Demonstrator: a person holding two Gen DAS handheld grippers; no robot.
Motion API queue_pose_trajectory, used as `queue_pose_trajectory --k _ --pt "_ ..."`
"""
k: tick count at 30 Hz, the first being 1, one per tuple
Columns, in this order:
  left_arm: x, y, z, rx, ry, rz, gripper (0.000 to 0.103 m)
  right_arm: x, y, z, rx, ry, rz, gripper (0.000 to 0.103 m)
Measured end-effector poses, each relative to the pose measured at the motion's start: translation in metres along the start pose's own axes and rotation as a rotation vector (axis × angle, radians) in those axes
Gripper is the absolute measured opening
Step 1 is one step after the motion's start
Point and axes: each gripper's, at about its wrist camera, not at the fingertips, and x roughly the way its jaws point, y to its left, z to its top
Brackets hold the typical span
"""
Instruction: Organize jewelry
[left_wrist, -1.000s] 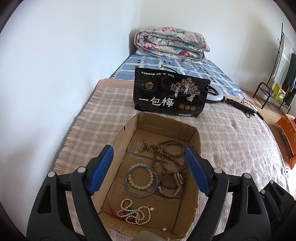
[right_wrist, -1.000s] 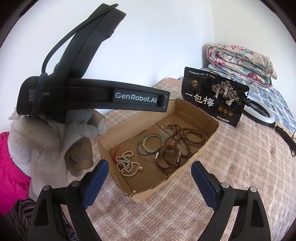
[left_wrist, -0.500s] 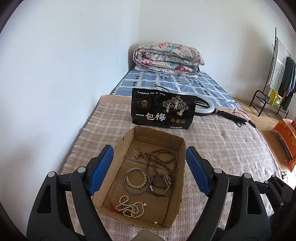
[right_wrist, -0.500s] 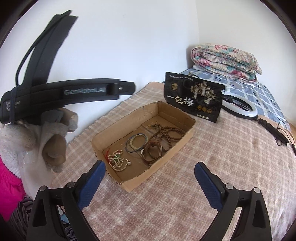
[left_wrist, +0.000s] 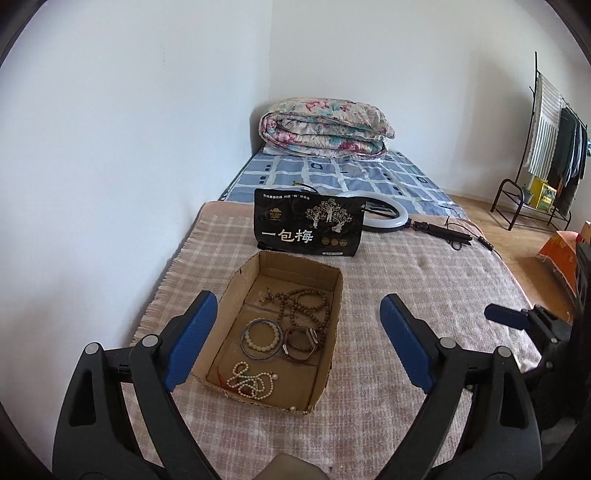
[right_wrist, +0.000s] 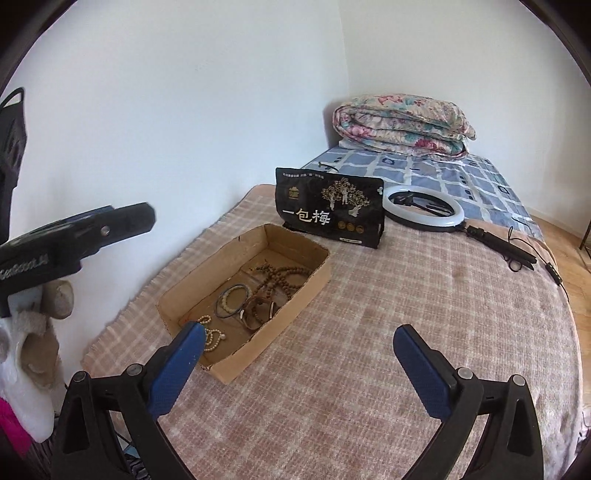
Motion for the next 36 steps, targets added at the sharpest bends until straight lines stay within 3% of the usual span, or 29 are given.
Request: queue_pose_trajectory --k 10,17,26,29,36 --pt "-0.006 -0.015 -0.034 0.019 0.039 0.017 0.094 -0.010 -0.027 -0.010 0.049 -0.021 -0.048 0.103" --pt "0.000 -0.023 -0.039 0.012 0.069 0.016 0.094 -0.018 -0.029 -0.008 0.035 -0.060 -0.052 0.103" --pt "0.003 -0.038 -0.045 0.072 0.064 0.048 0.094 -0.014 -0.032 -0.006 0.038 -0.070 -0.039 0.103" --pt "0.003 -0.041 -0.045 0.070 0.060 0.037 0.102 -0.012 -0.032 -0.005 0.036 -0.066 -0.035 0.103" --pt "0.001 -0.042 -0.044 0.079 0.040 0.059 0.103 -0.007 -0.031 -0.007 0.054 -0.058 -0.026 0.103"
